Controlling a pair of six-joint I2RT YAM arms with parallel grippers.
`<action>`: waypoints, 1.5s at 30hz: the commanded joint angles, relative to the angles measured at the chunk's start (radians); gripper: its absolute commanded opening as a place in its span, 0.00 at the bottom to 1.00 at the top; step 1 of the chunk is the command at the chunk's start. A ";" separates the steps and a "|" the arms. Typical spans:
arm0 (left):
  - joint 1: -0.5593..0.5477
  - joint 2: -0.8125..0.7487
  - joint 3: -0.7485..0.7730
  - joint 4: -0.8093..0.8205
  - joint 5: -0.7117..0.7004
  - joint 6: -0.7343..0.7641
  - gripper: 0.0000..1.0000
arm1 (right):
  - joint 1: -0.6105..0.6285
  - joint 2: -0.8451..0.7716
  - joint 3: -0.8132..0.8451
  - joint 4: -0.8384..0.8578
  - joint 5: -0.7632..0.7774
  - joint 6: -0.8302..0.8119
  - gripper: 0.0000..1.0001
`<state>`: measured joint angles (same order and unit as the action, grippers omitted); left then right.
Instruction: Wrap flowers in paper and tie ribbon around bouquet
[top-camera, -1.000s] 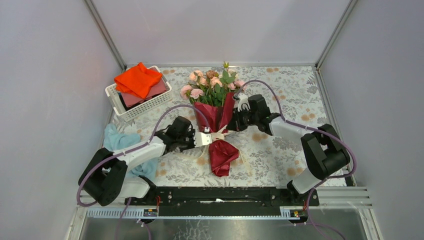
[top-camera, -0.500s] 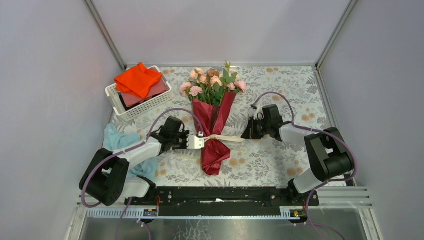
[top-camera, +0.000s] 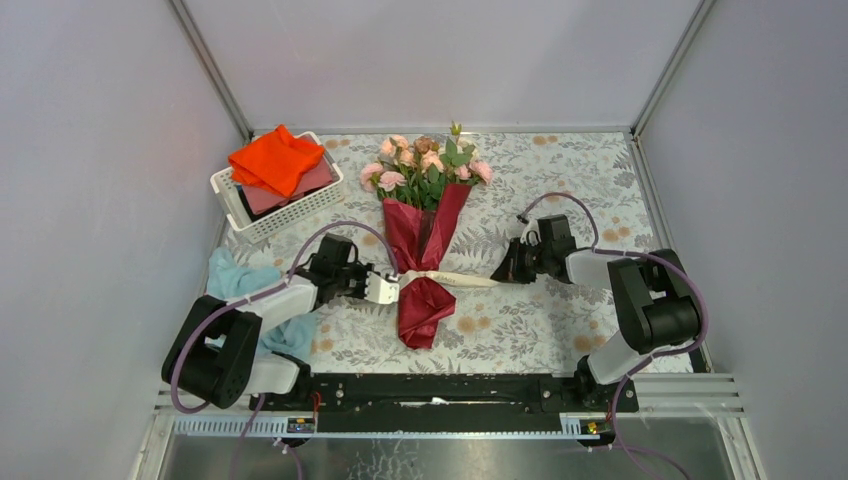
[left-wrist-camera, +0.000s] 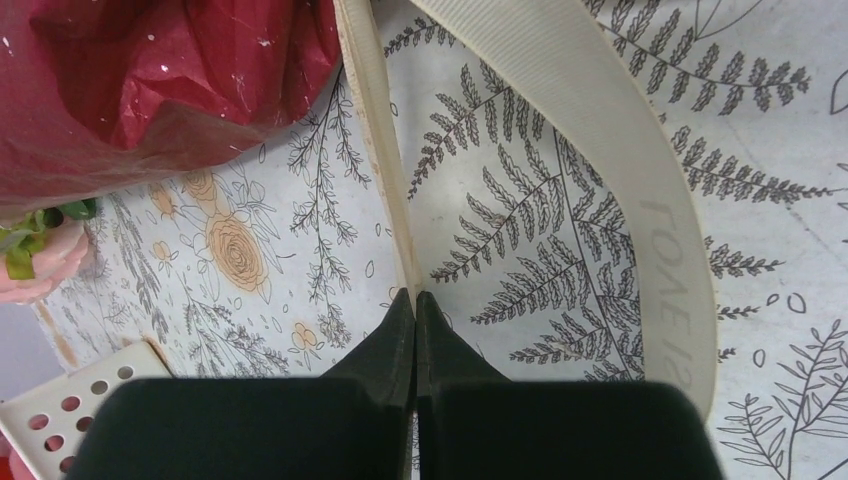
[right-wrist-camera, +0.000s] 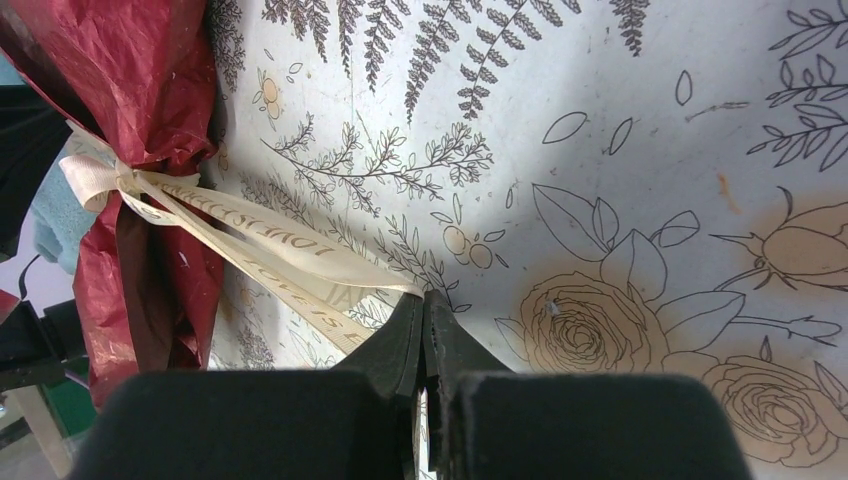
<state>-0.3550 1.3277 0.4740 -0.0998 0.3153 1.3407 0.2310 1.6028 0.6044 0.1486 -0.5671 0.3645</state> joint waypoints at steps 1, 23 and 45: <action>0.039 0.007 -0.028 -0.047 -0.081 0.052 0.00 | -0.036 0.019 0.009 -0.036 0.091 -0.027 0.00; -0.070 -0.012 0.010 -0.057 -0.026 -0.040 0.00 | 0.193 -0.027 0.364 -0.173 0.138 -0.471 0.72; -0.076 -0.024 0.009 -0.061 -0.029 -0.045 0.00 | 0.309 0.157 0.314 0.122 -0.003 -0.527 0.69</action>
<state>-0.4252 1.3136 0.4801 -0.1368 0.2874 1.2987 0.5423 1.7409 0.8703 0.2085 -0.6010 -0.1349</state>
